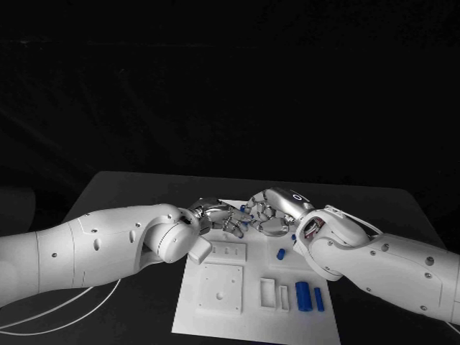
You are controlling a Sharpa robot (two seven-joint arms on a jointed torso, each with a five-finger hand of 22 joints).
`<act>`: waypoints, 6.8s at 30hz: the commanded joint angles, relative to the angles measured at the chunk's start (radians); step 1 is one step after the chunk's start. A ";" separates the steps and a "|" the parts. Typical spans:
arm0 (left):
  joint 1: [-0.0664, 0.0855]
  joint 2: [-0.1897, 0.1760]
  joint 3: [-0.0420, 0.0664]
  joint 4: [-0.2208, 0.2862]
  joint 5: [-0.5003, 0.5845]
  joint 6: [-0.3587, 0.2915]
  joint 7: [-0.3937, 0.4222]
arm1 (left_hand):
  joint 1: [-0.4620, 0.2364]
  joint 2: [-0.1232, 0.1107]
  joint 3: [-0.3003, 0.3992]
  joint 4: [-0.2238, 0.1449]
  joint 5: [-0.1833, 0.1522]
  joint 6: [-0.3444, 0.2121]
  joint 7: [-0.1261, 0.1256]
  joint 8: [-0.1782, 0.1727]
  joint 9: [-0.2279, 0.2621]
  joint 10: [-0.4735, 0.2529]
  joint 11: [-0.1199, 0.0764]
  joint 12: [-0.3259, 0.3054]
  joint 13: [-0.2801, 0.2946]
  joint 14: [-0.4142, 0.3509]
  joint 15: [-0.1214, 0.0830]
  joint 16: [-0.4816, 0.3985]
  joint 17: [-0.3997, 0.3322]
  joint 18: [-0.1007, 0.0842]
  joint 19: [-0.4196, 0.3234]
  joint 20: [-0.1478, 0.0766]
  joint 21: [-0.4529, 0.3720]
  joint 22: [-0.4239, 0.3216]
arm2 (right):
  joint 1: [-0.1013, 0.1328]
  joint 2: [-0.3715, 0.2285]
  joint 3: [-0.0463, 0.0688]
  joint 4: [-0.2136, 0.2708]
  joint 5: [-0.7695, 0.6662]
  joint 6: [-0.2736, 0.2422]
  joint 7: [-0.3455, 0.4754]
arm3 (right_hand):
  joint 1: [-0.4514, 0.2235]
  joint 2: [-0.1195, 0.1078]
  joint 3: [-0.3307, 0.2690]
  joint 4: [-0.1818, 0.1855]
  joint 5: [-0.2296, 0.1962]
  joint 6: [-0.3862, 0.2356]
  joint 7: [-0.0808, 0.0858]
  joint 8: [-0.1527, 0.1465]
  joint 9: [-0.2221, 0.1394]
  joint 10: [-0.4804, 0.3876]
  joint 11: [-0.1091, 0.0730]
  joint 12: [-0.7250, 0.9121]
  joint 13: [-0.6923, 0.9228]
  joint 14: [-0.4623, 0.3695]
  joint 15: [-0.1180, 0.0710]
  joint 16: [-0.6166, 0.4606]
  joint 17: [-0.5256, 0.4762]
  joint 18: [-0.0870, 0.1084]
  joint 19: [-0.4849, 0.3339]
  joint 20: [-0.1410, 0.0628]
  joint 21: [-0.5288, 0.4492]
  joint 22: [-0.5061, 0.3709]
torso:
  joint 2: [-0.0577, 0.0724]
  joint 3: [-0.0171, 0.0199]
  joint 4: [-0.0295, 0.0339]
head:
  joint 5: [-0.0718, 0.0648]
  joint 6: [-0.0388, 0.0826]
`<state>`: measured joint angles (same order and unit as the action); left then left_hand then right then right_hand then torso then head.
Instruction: Assemble the parts on the task board
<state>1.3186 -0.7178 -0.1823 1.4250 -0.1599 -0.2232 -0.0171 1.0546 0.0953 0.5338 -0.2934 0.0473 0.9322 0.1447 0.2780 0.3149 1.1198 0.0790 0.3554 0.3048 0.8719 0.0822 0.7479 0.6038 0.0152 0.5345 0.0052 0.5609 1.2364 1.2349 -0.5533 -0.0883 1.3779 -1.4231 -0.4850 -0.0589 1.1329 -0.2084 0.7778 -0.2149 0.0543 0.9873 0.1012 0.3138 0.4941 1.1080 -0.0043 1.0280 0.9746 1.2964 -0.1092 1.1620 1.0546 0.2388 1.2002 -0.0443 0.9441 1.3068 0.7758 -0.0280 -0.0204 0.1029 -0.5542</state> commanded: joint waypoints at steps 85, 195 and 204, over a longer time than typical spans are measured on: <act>-0.011 -0.008 0.002 0.003 0.171 0.124 0.010 | -0.103 -0.048 -0.059 0.009 0.002 -0.023 0.006 -0.019 0.232 0.000 0.016 -0.049 -0.019 -0.019 0.014 -0.024 -0.014 -0.015 -0.014 0.020 -0.031 -0.011 | -0.020 -0.021 0.000 -0.012 0.014 -0.083 0.142 | -0.052 0.124 -0.068 -0.073 -0.006 0.086 -0.029 0.057 0.072 -0.003 -0.033 0.018 -0.015 -0.001 -0.035 0.011 0.015 0.023 -0.004 -0.004 0.014 0.019 | 0.000 -0.0002 0.0010 | -0.005 -0.002; -0.025 -0.015 0.004 -0.007 0.297 0.291 -0.033 | -0.986 0.099 0.331 -0.003 0.001 -0.004 -0.101 0.216 0.942 0.062 -0.144 0.630 0.458 0.205 -0.210 0.447 0.084 -0.015 0.297 -0.220 0.288 0.083 | -0.047 -0.041 0.004 -0.004 -0.077 -0.245 0.171 | -0.034 0.094 -0.030 -0.066 -0.005 0.101 -0.035 0.056 0.089 0.017 -0.040 0.014 -0.028 0.012 -0.040 0.014 0.015 0.023 0.012 -0.008 0.022 0.014 | -0.001 -0.0014 -0.0002 | 0.000 0.014; -0.025 -0.022 0.005 -0.002 0.286 0.282 -0.033 | -0.978 0.118 0.330 -0.002 0.001 -0.002 -0.098 0.200 0.946 0.058 -0.142 0.629 0.456 0.200 -0.209 0.448 0.078 -0.015 0.292 -0.220 0.289 0.080 | -0.047 -0.030 0.004 -0.016 -0.076 -0.238 0.169 | -0.033 0.093 -0.029 -0.066 -0.005 0.101 -0.035 0.055 0.090 0.017 -0.040 0.014 -0.029 0.012 -0.041 0.014 0.015 0.023 0.012 -0.008 0.021 0.014 | 0.000 -0.0018 -0.0024 | 0.000 0.016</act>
<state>1.2937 -0.7415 -0.1790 1.4181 0.1373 0.0591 -0.0561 0.0712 0.0974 0.8682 -0.2965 0.0472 0.9342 0.0463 0.4819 1.2598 1.1823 -0.0663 0.9827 0.7618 1.0805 -0.1266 1.1895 0.6828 0.0152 0.8325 -0.1001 0.8441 1.3079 1.1886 -0.5855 -0.0848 1.3629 -1.4968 -0.7295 0.1025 1.0915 -0.1179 0.7430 -0.2824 0.0492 1.0765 0.0579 0.3642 0.5754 1.1169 -0.0446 1.0403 0.9474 1.3082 -0.1452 1.1715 1.0683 0.2426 1.2112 -0.0483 0.9600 1.3074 0.7757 -0.0297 -0.0210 0.1034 -0.5394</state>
